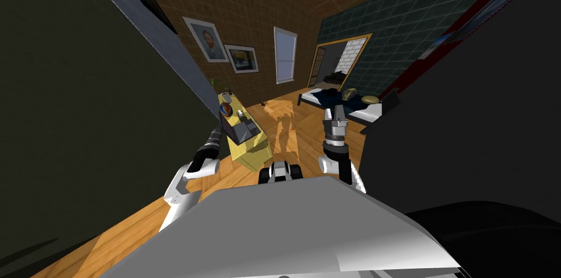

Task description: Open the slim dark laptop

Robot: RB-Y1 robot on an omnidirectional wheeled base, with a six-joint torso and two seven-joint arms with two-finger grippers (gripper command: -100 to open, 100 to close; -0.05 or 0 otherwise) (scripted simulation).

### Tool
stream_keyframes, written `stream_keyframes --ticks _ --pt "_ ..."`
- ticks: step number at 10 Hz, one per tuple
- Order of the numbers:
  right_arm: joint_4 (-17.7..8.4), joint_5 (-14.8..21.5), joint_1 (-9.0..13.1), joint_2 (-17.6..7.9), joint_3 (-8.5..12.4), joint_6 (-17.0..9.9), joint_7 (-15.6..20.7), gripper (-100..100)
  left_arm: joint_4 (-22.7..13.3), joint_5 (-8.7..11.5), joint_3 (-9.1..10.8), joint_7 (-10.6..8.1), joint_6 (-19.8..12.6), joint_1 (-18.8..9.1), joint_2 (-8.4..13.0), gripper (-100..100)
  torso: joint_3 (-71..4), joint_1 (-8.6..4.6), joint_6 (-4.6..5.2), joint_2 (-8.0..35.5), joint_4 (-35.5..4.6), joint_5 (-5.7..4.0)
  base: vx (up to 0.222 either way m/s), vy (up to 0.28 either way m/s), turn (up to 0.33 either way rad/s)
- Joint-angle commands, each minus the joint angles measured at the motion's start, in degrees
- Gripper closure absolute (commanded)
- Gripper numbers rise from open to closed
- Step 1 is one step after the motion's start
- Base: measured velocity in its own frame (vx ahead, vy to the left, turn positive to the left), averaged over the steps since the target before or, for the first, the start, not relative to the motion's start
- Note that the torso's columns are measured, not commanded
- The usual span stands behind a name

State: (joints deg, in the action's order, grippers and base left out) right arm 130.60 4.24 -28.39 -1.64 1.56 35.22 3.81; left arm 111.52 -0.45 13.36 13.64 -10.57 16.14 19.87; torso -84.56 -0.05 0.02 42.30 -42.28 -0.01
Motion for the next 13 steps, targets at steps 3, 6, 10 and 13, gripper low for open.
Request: stream_keyframes --ticks 3,6,10,13 --pt "0.00 0.00 0.00 0.00 0.00 0.00 0.00 0 -4.15 4.50 3.06 6.17 -1.12 -4.46 -0.77 -100 0.00 0.07 -0.01 0.00 0.00 0.02 -0.062 0.001 -0.119" --pt "0.00 0.00 0.00 0.00 0.00 0.00 0.00 0 -7.10 7.88 5.37 10.48 -1.99 -7.71 -1.52 -100 0.03 0.02 0.00 0.04 -0.02 0.00 -0.074 -0.002 -0.124" --pt "0.01 0.00 -0.04 0.00 0.01 0.01 0.00 0 -2.67 2.81 1.90 4.86 -0.69 -2.84 -0.40 100 -0.22 0.25 -0.14 -0.40 0.21 0.15 0.059 0.002 0.132" --pt "0.00 0.00 -0.03 -0.01 0.01 0.00 0.00 0 0.28 -0.58 -0.41 0.39 0.18 0.40 0.34 100 -0.14 0.37 0.01 -0.27 0.21 0.24 0.074 0.008 0.117"
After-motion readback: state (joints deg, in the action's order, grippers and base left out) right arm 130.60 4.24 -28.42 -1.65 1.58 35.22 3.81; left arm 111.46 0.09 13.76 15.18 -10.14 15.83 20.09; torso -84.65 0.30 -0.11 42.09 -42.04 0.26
